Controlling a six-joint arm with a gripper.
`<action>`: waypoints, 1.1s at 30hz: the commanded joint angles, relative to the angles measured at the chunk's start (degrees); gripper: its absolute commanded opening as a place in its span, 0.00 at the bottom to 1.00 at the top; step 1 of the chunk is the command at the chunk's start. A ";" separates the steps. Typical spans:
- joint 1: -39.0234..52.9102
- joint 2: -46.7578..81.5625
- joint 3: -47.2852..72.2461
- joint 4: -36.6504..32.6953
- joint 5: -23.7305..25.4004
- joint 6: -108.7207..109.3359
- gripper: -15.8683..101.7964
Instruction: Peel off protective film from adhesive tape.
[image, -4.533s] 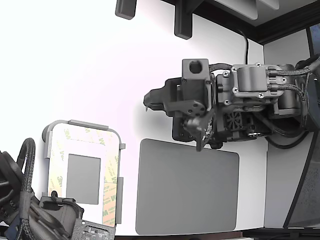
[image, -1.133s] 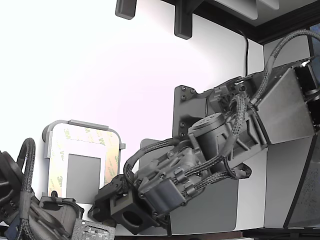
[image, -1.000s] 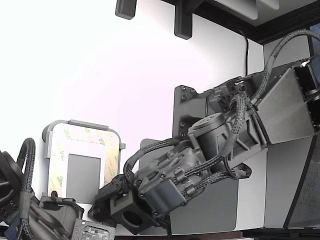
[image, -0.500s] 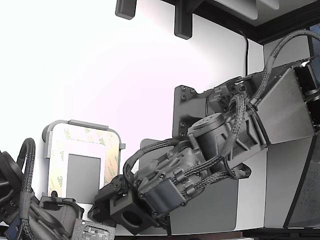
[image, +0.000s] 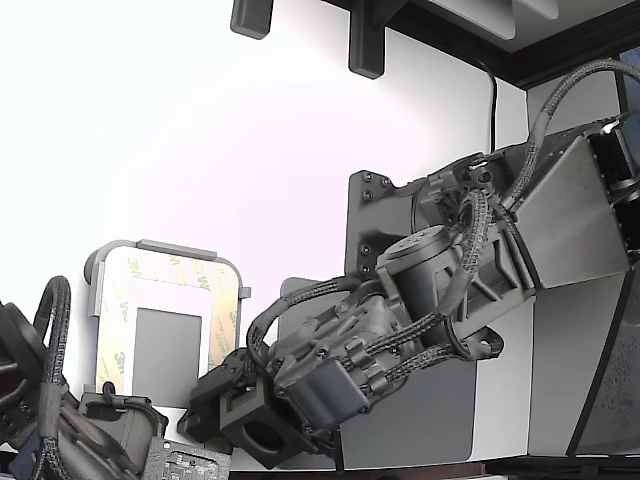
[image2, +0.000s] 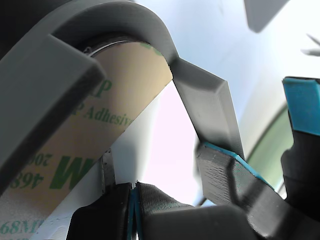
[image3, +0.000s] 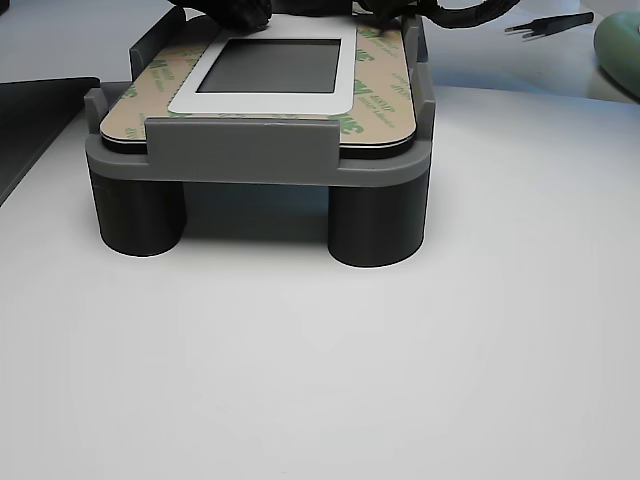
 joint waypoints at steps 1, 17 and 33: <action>-0.35 1.14 -1.58 0.00 -0.09 0.09 0.04; 0.09 1.23 -2.64 1.14 0.26 0.44 0.04; 0.00 -0.09 -2.81 -0.18 -0.09 0.53 0.04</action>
